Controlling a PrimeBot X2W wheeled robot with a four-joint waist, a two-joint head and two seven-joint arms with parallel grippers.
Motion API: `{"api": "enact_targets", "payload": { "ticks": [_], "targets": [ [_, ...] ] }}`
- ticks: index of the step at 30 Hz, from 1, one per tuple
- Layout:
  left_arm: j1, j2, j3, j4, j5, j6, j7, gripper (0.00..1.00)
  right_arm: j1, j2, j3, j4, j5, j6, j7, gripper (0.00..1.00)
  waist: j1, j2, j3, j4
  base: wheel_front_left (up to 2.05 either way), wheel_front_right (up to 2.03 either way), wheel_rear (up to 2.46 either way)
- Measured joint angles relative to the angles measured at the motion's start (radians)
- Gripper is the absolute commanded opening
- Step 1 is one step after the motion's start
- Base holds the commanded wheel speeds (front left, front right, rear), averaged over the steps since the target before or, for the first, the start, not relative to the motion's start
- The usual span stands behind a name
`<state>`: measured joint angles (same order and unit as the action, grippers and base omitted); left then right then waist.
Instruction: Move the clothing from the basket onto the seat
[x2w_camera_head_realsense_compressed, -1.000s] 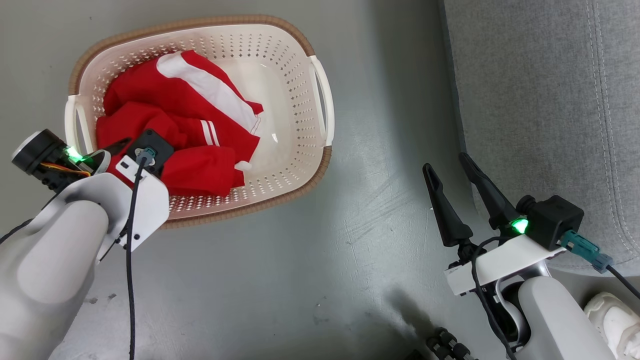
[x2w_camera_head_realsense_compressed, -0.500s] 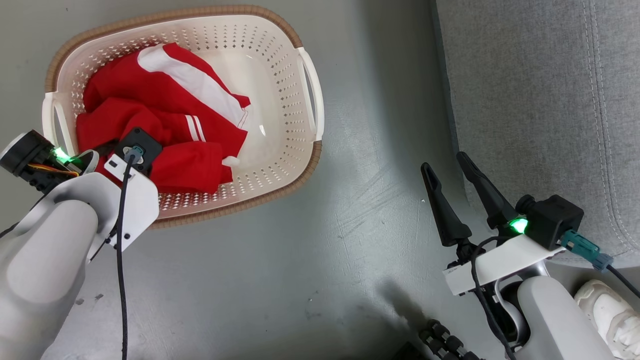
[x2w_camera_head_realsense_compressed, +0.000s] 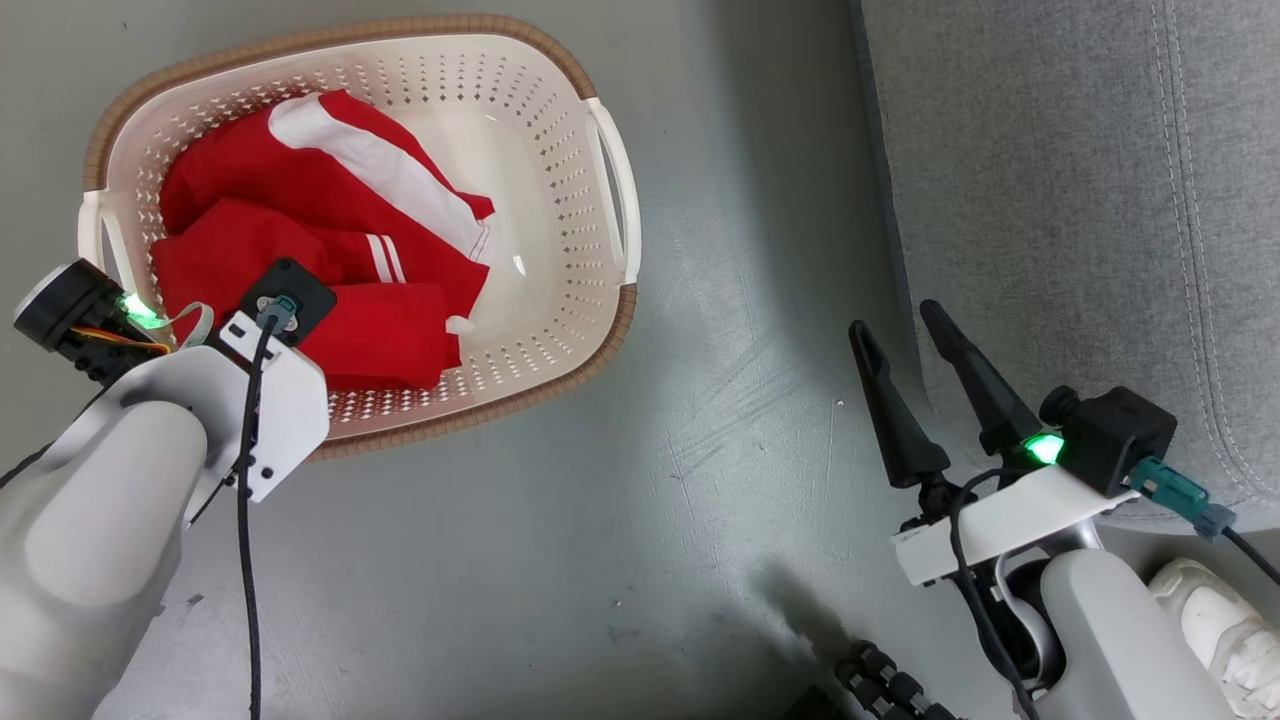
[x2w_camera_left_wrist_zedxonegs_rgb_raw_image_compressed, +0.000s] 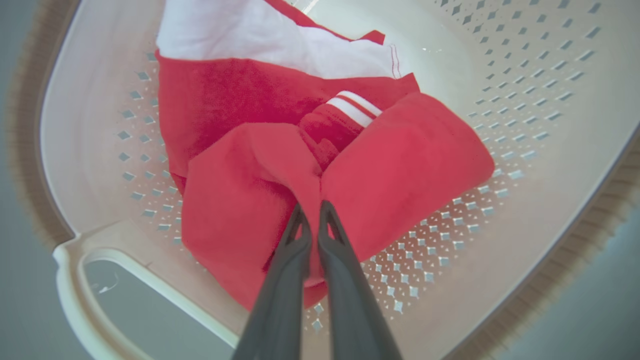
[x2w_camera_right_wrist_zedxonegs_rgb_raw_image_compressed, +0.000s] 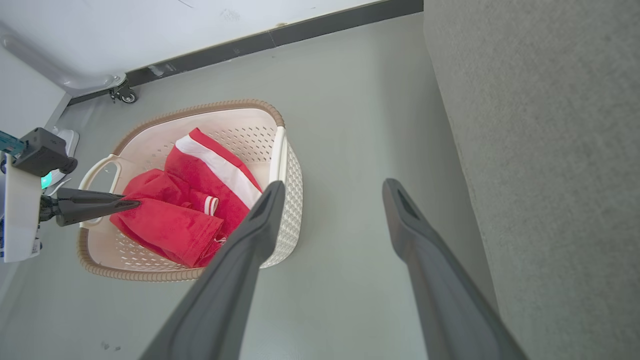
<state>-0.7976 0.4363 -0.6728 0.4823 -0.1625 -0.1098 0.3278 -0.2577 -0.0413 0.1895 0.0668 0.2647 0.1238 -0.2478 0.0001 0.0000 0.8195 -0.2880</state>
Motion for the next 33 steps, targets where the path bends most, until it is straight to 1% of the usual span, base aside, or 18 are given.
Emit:
{"api": "enact_targets", "payload": {
  "ticks": [2, 13, 20, 27, 33],
  "targets": [
    [0.0, -0.006, 0.008, -0.005, -0.022, 0.0, -0.014, 0.0, -0.009, 0.0, -0.006, 0.002, 0.0, 0.0, 0.0, 1.0, 0.0, 0.0, -0.005, 0.003, 0.0, 0.0, 0.0],
    [0.011, -0.018, 0.053, -0.021, -0.072, 0.002, -0.066, 0.0, -0.072, 0.0, -0.035, 0.013, -0.022, 0.0, 0.0, 1.0, 0.0, 0.0, -0.042, 0.029, 0.0, 0.0, 0.0],
    [0.049, -0.022, 0.078, -0.074, -0.104, 0.011, -0.112, 0.0, -0.093, -0.001, -0.043, 0.04, -0.071, 0.0, 0.0, 1.0, 0.0, 0.0, -0.077, 0.061, 0.0, 0.0, 0.0],
    [0.1, -0.021, 0.099, -0.122, -0.131, 0.025, -0.159, 0.0, -0.119, -0.002, -0.014, 0.067, -0.097, 0.0, 0.0, 1.0, 0.0, 0.0, -0.122, 0.102, 0.0, 0.0, 0.0],
    [0.135, -0.028, 0.129, -0.17, -0.169, 0.046, -0.2, 0.0, -0.119, -0.004, 0.018, 0.091, -0.122, 0.0, 0.0, 1.0, 0.0, 0.0, -0.168, 0.14, 0.0, 0.0, 0.0]
  ]
}}
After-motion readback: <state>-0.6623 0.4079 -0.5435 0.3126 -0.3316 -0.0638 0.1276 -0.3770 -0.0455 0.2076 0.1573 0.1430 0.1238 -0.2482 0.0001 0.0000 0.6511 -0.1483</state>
